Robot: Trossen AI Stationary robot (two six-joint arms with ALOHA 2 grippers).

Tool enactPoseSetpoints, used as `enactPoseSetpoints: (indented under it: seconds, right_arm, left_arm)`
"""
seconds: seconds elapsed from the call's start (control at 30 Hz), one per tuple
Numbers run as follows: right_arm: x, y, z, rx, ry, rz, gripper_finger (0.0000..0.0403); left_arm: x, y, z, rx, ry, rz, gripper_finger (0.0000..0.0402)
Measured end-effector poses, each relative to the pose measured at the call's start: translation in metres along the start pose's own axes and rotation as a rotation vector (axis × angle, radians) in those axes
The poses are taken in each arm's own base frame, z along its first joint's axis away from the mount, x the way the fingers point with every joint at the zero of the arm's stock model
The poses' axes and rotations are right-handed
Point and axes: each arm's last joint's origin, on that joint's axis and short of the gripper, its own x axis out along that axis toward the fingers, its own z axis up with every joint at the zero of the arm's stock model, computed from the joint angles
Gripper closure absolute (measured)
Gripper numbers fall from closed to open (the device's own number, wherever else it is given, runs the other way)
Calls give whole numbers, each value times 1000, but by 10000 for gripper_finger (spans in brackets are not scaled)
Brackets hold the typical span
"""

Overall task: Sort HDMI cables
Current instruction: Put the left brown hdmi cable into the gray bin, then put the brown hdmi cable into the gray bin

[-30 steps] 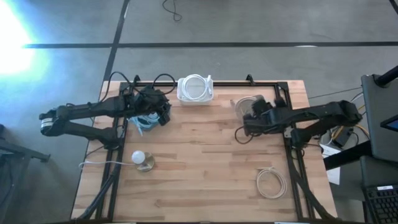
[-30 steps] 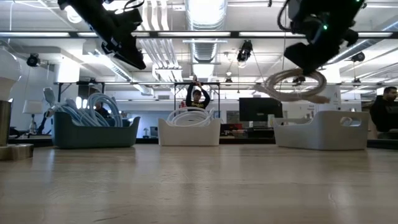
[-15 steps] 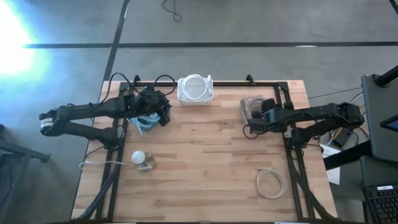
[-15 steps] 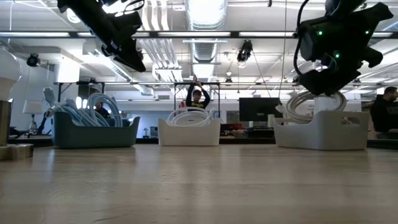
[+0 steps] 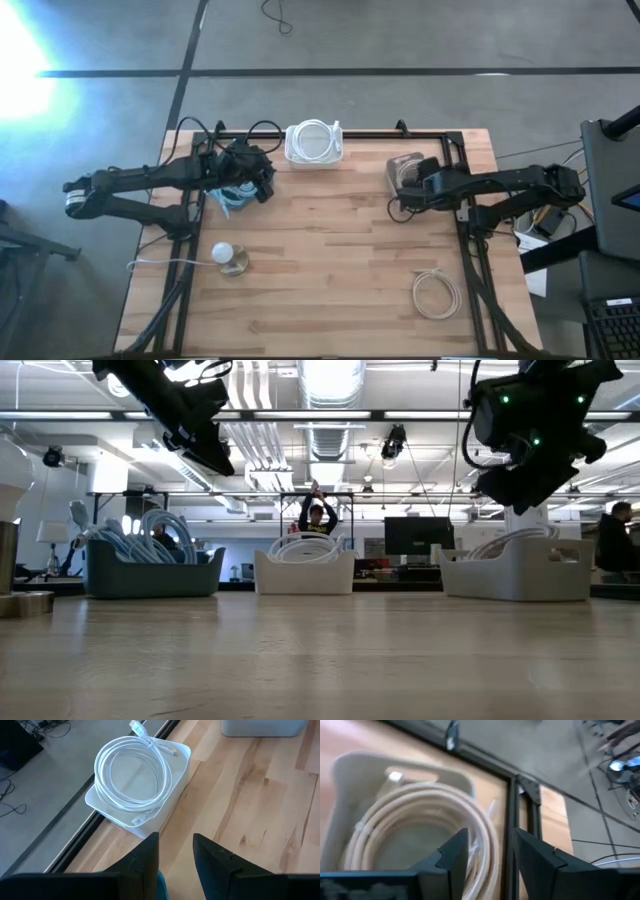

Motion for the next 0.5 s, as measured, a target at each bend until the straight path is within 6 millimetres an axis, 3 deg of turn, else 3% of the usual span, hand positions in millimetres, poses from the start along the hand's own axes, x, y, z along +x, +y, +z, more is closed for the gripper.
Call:
enactPoseSetpoints:
  seconds: [0.3, 0.5]
  right_arm:
    - [-27, 6, 24, -185, 263, 273, 223]
    - [-53, 11, 23, -251, 426, 493, 228]
  left_arm:
    - [0, 0, 0, -1, 0, 0, 278]
    - [0, 0, 0, -23, 0, 0, 278]
